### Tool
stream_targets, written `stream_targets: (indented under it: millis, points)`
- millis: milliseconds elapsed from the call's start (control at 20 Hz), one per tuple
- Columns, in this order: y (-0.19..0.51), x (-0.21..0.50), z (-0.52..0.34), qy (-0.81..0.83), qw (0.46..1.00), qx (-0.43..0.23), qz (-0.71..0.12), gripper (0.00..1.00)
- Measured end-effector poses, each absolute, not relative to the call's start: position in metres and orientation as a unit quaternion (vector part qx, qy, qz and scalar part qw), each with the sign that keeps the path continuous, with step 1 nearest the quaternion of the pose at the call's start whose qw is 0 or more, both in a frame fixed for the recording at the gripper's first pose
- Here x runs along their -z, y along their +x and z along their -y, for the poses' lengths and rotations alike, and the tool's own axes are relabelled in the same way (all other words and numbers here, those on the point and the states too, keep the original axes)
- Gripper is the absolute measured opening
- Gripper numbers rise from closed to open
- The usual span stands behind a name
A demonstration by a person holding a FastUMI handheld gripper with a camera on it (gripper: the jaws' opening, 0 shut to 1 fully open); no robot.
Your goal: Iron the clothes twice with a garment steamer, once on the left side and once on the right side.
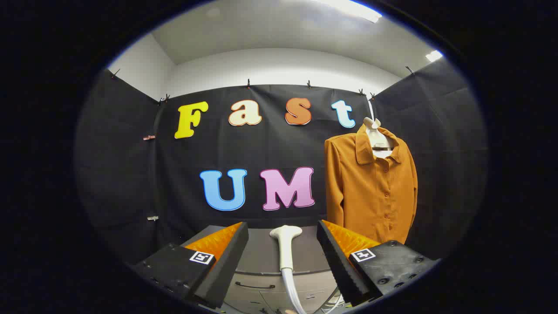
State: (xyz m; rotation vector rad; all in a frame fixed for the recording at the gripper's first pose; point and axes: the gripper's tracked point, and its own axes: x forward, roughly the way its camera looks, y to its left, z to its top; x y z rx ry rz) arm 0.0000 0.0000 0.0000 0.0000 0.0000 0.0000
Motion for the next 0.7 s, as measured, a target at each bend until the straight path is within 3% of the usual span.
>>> stream_targets:
  millis: [700]
  points:
    - [-0.007, 0.003, -0.013, -0.014, 1.000, -0.003, -0.003, 0.98]
